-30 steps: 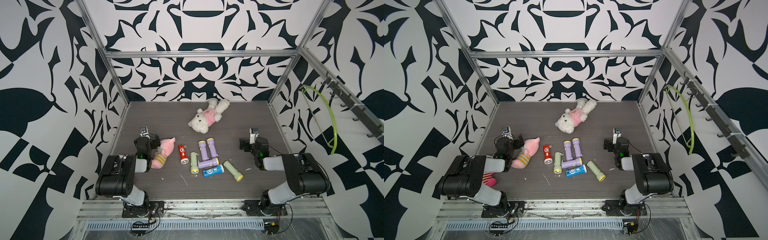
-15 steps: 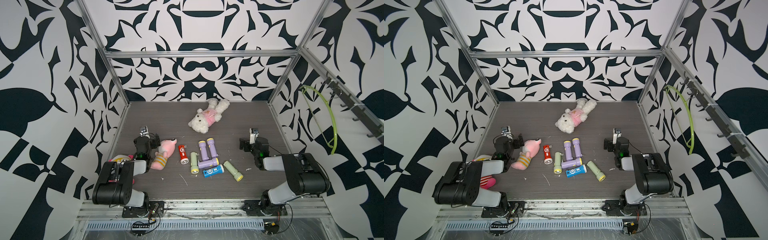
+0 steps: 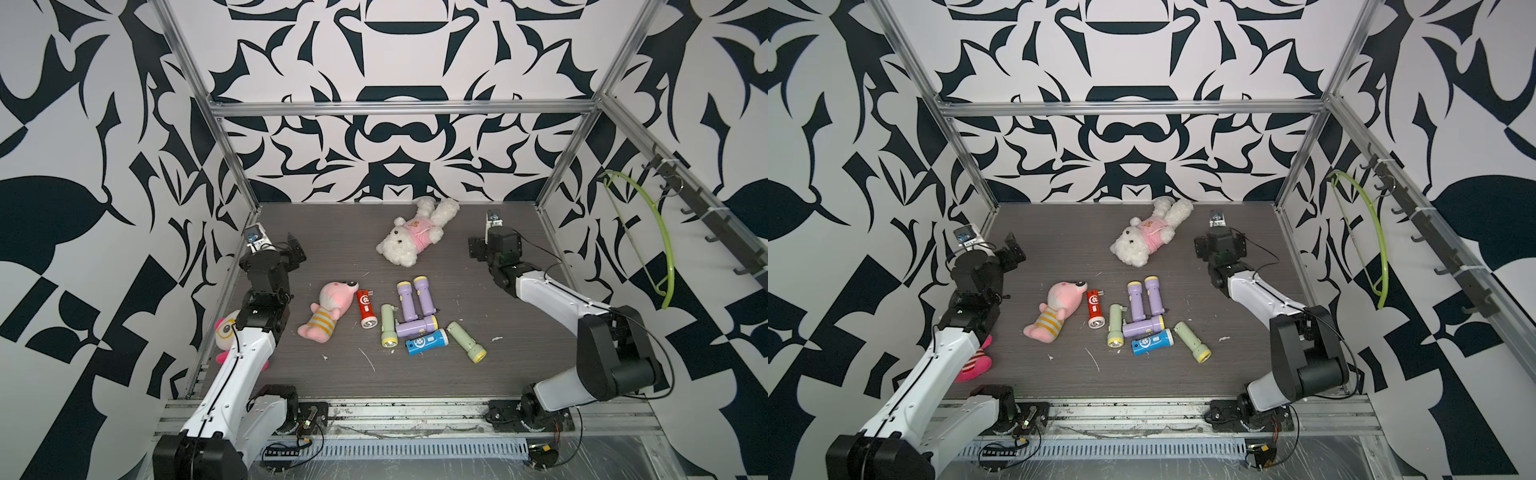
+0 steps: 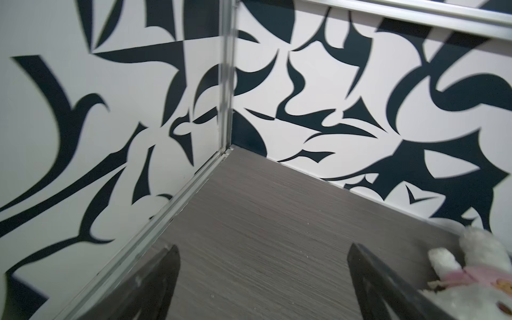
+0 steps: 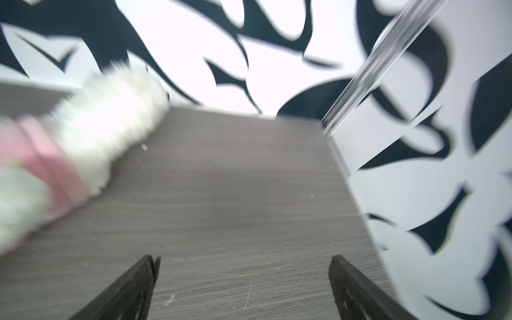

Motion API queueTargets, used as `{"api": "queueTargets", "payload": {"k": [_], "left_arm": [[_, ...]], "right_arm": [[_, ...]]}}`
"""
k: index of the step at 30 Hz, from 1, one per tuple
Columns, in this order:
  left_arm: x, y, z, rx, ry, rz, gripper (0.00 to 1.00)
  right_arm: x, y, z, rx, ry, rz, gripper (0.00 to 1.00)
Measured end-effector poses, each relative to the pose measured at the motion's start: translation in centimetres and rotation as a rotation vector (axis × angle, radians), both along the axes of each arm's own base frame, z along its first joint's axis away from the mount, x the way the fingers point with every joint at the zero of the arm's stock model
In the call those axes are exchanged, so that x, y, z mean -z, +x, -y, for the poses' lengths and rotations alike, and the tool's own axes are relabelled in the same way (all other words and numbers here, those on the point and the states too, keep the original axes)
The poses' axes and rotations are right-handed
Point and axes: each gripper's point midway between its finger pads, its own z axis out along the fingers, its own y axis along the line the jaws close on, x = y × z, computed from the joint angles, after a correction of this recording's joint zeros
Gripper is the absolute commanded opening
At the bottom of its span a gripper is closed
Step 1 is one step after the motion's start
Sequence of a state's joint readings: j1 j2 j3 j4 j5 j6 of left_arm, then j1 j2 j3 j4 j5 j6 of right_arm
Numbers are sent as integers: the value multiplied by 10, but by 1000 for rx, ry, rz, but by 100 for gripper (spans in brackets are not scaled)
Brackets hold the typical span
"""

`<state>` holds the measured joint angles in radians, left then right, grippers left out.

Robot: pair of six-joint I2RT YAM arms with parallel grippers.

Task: Close the plug at the bottom of the flashlight
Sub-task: Pick up the flashlight from the center of the board.

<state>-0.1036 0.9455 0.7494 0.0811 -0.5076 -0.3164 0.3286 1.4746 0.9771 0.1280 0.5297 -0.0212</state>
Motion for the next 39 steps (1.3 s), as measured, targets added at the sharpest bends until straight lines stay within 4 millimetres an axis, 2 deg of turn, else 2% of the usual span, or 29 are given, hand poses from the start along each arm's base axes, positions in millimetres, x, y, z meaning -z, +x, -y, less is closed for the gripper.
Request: {"api": "queueTargets", "payload": {"k": [3,6,8,12,15,18,26,29,32,35,39], "left_arm": [[-24,-5,-2,-25,-69,34,99],[-34,-9,2,-2,-124,72,99],[-35,-11,3,-1,-161,88,99],[-31,-4,10,33,-169,55,99],[-40,13,11,27,-173,12,99],[-49,28,17,47,-185,9,99],[-31,45,19,22,-293,-7,99],[-28,58,24,38,-305,-28,99],[-33,78,30,60,-303,-51,99],[-33,95,36,84,-295,-80,99],[-25,96,47,155,-279,-131,99]], "right_arm": [[-34,-14,-19,42,3,31,100],[-50,-27,-6,178,44,33,100],[-52,-32,0,214,60,14,100],[-39,-43,-7,135,106,-50,100],[-35,-56,-12,78,133,-85,100],[-45,-62,-28,-36,178,-89,100],[-80,-74,-46,-177,242,-40,99],[-91,-75,-54,-223,269,-30,97],[-101,-77,-73,-348,354,-45,94],[-102,-81,-87,-475,471,-87,94],[-96,-82,-86,-522,567,-134,91]]}}
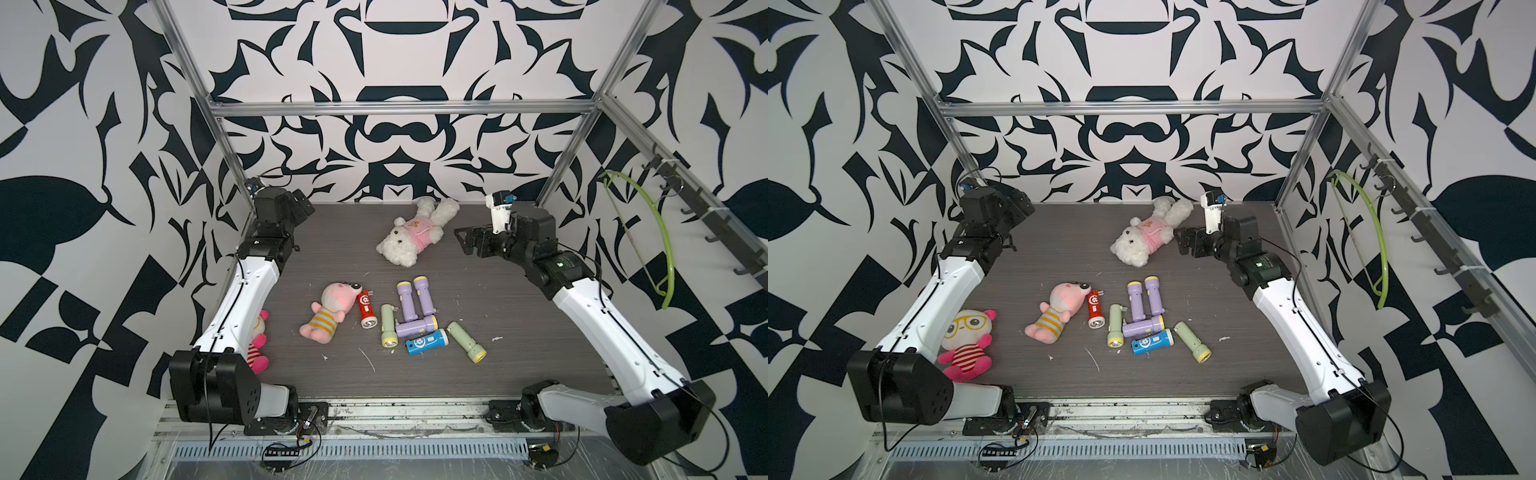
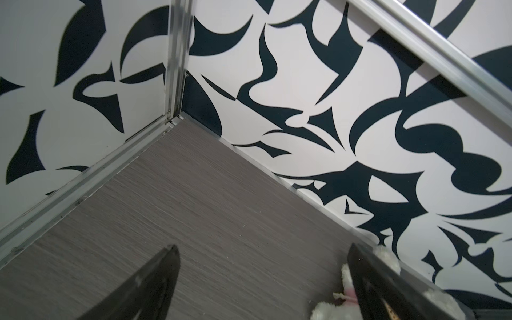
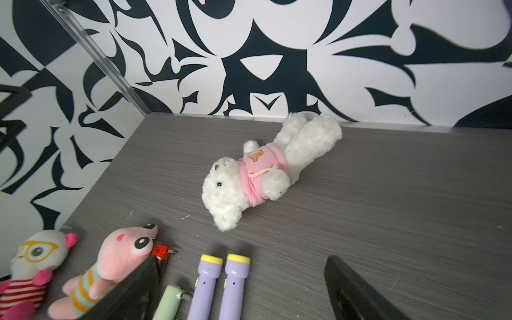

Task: Close the plug at the bottom of the flashlight
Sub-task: Pick up the flashlight from the center of the board.

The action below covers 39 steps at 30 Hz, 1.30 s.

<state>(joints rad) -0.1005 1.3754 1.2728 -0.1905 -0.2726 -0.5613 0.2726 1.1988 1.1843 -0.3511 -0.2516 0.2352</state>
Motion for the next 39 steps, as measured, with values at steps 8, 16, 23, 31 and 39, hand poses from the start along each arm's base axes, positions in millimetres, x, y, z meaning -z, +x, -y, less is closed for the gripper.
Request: {"api": "queueTargets", "payload": {"k": [8,16,23,31,39], "left_arm": [[-7,-24,62,220,82,11,99],[6,-54,162,468,185,-77,99],[35,-73,164,497,139,-174,99],[49,-93,193,643,111,-196,99],[78,-83,224,745,88,-279,99]], "right_arm": [[66,-18,9,35,-44,-206,92],[149,-54,16,105,-201,-429,90],[174,-76,4,100,-322,-470,66],[195,-123,13,205,-397,-567,69],[220,-182,-1,184,-629,-637,76]]}}
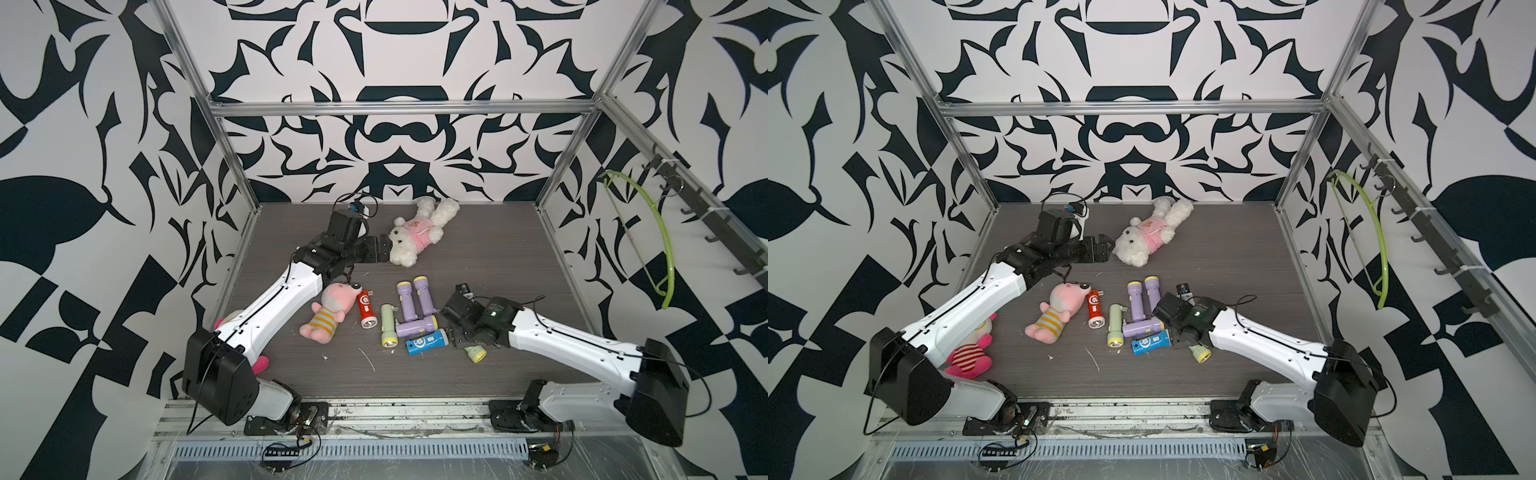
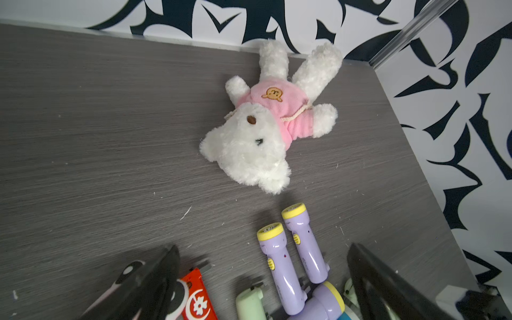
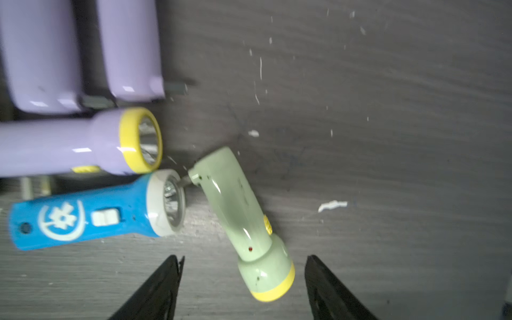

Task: Close the plug at the bottom of the flashlight
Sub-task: Pick up the flashlight from the center of the board.

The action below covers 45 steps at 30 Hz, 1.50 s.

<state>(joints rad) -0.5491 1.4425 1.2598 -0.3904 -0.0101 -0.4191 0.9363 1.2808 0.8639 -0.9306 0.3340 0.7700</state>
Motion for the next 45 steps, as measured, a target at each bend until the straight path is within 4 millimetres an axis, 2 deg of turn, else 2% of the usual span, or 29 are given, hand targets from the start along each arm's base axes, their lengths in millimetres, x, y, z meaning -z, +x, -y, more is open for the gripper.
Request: {"api": "queueTargets", "payload": {"k": [4,9,18,25,29,33,35,38,44,45], "left_arm": [[4,-1,3,15,-4,-16,99],[3,-1,6,28,-9,-24,99],[-1,1,5,30,-17,-31,99],[-1,1,6,38,-28,-35,99],[0,1,6,45,-35,-42,99],[5,3,6,47,-37,-58,99],[6,3,6,48,-41,-63,99],[7,4,7,50,-45,-69,99],[8,4,7,51,-54,-75,99],[7,4,7,50,-55,-75,99]], "right_arm": [[13,-12,0,16,-66,-25,79],[21,-13,7,51,-88,-21,81],[36,-4,1,50,-84,-9,82],[54,6,11,95,-13,-47,79],[60,9,7,94,53,-70,76],[67,8,7,97,98,-92,67],[69,8,8,100,110,-101,52],[70,10,7,101,127,-103,41],[69,12,7,98,132,-101,36],[69,12,7,98,130,-99,30]]}}
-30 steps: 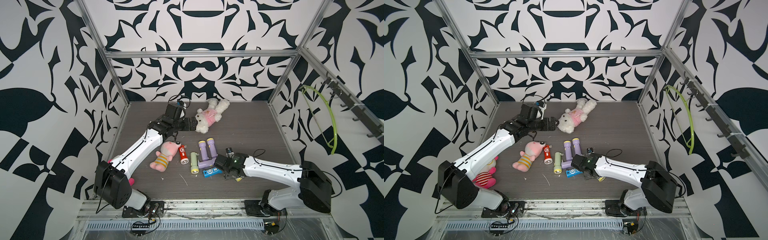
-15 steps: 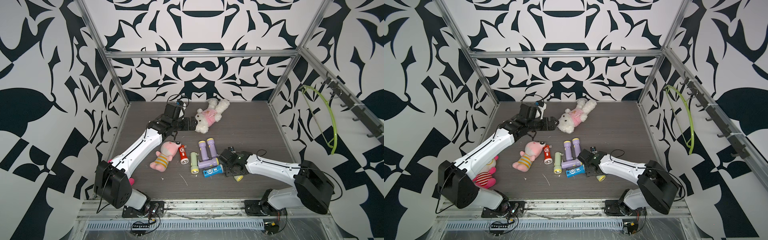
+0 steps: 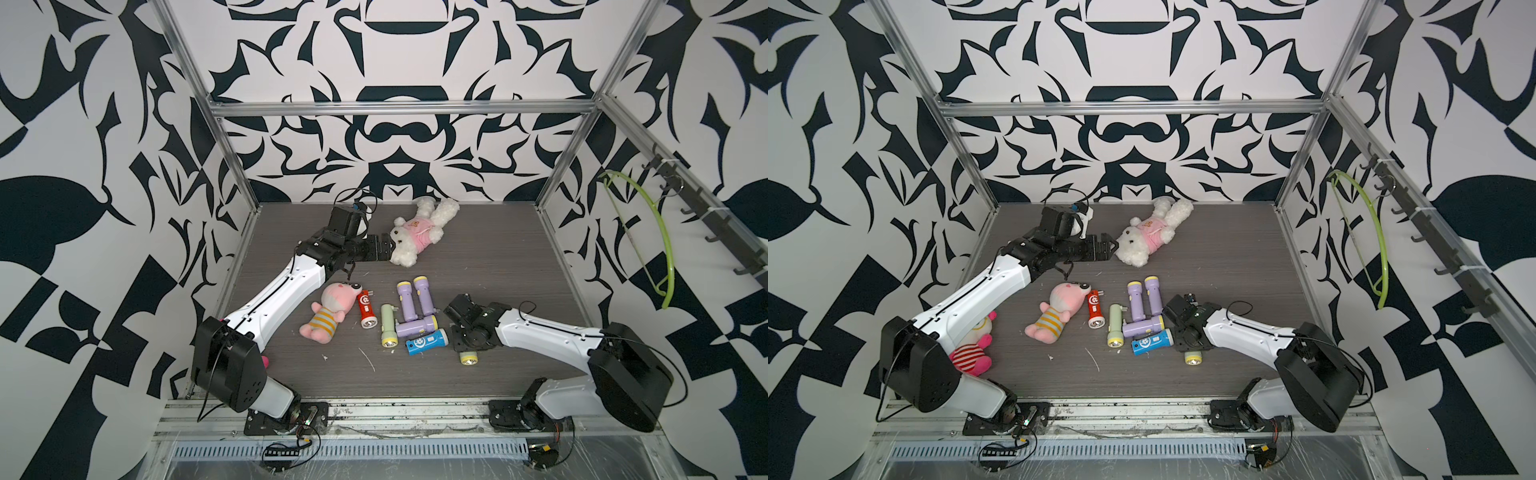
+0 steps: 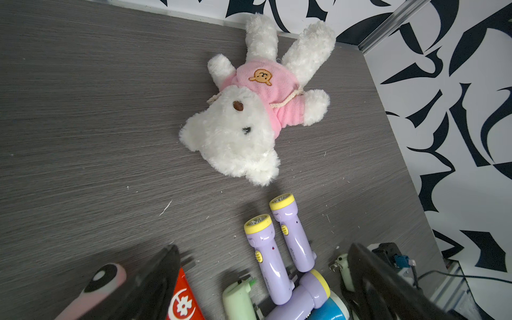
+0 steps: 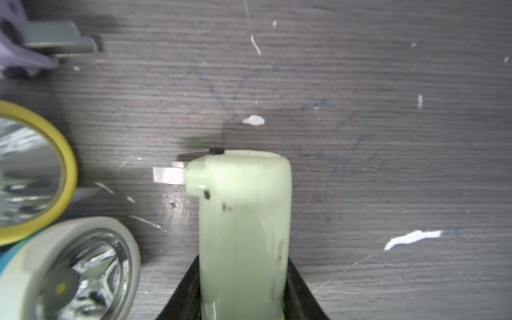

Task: Close the plug at the bottom of the flashlight
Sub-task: Pick up the flashlight from the center of the board.

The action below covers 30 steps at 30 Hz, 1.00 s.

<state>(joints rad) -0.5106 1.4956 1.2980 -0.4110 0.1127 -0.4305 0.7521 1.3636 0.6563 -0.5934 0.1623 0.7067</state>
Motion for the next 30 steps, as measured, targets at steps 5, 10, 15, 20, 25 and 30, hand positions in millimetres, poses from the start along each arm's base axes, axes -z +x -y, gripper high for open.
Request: {"api": "queueTargets", "payload": {"k": [5,10,15,20,25,30], "left_arm": [[0,1,-1,-6,-5,-2,99],[0,4,-5,-18,-8,-4,99],[-1,6,-9,-24,-13,-3,99],[-9,8,-10,-3,-58,3,99],[-17,4,-4,50,-117,-3,99],[-33,-9,8,149,-194,22,99]], "right_arm": [[-11,7,8,8,-48,32,0],[-54,34,2,-23,-16,170,0],[-102,61,-17,-119,142,327,0],[-140,68,-51,-325,335,433,0],[-164,62,-85,-536,469,501,0],[-188,53,-110,-714,567,554,0]]}}
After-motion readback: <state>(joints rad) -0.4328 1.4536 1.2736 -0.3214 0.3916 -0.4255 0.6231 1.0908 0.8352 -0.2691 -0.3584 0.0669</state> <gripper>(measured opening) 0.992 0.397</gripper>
